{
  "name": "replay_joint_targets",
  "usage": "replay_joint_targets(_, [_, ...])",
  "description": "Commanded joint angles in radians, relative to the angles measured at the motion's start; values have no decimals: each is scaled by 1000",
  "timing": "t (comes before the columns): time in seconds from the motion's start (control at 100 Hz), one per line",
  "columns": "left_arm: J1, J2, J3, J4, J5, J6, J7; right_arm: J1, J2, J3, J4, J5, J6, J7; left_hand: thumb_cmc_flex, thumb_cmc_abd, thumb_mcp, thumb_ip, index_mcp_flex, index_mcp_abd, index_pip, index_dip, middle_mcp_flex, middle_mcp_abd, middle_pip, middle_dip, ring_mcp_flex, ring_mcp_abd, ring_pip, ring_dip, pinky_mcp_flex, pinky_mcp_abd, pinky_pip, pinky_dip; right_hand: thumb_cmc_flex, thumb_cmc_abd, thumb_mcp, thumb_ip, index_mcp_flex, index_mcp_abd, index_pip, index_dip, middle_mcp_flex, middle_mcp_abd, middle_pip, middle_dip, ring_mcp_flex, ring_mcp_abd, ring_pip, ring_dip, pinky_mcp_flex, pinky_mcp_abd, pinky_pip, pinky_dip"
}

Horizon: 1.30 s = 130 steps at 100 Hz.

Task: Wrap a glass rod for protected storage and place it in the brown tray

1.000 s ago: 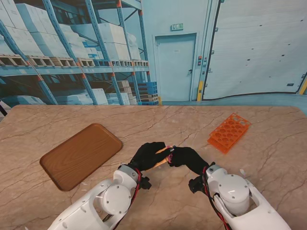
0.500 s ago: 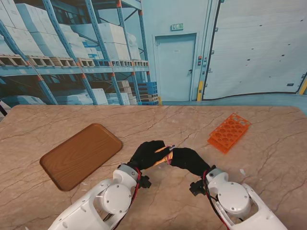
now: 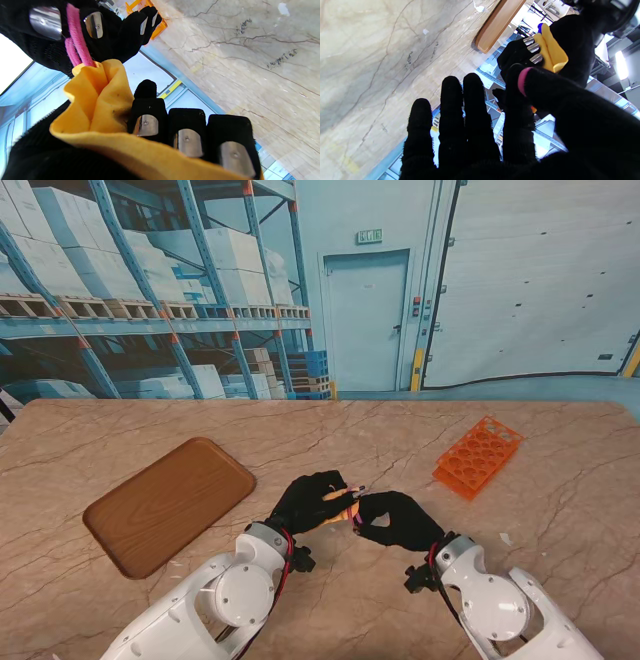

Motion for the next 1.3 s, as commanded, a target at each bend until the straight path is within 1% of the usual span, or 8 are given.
replay_joint_targets(0.0, [3, -6, -4, -7, -1, 5, 4, -11, 3, -1, -4, -10, -17, -4, 87, -23, 144, 25, -49, -19, 40, -17, 9, -41, 50, 0, 26, 10, 58, 15, 18, -42, 252, -5, 40, -42, 54, -30, 56, -81, 32, 3, 29, 10, 21, -5, 31, -18, 13, 1, 1, 8, 34, -10])
replay_joint_targets(0.04, [3, -6, -4, -7, -2, 6, 4, -11, 4, 1, -3, -27, -32, -11, 87, -27, 150, 25, -53, -23, 42, -18, 8, -58, 49, -1, 26, 10, 58, 15, 18, -42, 252, -6, 40, -42, 54, -31, 57, -82, 32, 3, 29, 10, 21, -5, 32, -19, 12, 0, 1, 8, 34, -10])
replay_joint_targets(0.35, [5, -7, -5, -10, -12, 9, 1, -25, 7, 30, -4, -163, -141, -74, 90, -15, 179, 15, -98, -52, 31, -24, -6, -46, 50, 0, 26, 10, 58, 16, 17, -39, 252, -7, 38, -48, 64, -38, 61, -84, 34, 1, 38, 12, 27, -2, 44, -19, 27, 9, 7, 12, 33, -12])
replay_joint_targets(0.62, [3, -5, 0, -11, -11, 15, -9, -30, 12, 71, -13, -317, -259, -142, 96, -23, 199, 14, -99, -116, 27, -18, -6, -51, 52, 2, 26, 9, 58, 16, 18, -45, 252, -4, 32, -45, 66, -46, 58, -95, 33, 2, 40, 5, 29, -3, 51, -27, 35, 14, 18, 10, 34, -13])
replay_joint_targets(0.69, [3, -4, 1, -12, -13, 16, -16, -28, 12, 79, -15, -354, -287, -160, 89, -26, 208, 17, -90, -110, 42, -10, -2, -74, 50, 1, 26, 8, 59, 17, 19, -47, 252, -1, 29, -43, 67, -49, 57, -98, 33, 2, 41, 2, 29, -4, 54, -29, 37, 14, 21, 9, 35, -14])
replay_joint_targets(0.7, [3, -3, 1, -12, -14, 16, -17, -28, 12, 80, -15, -359, -291, -162, 88, -28, 211, 18, -90, -104, 46, -8, -1, -58, 51, 2, 26, 8, 60, 17, 18, -46, 252, 0, 29, -42, 67, -50, 56, -99, 33, 2, 41, 2, 29, -4, 54, -30, 37, 14, 21, 8, 35, -14])
replay_joint_targets(0.86, [3, -1, 2, -16, -24, 18, -31, -19, 17, 99, -19, -449, -352, -198, 70, -35, 235, 28, -82, -72, 82, 2, 7, -75, 49, 3, 26, 7, 65, 19, 19, -45, 252, 11, 26, -31, 59, -63, 48, -107, 29, 2, 37, -5, 27, -5, 54, -36, 35, 14, 25, 6, 36, -16])
replay_joint_targets(1.29, [2, 4, 9, -19, -27, 18, -54, 12, 21, 131, -10, -617, -441, -311, 41, -54, 272, 58, -57, -72, 102, -8, 25, -81, 48, 4, 26, -6, 76, 17, 21, -59, 252, 29, 25, -7, 40, -87, 29, -126, 26, 7, 27, -20, 21, -4, 57, -50, 28, 11, 35, -2, 40, -22])
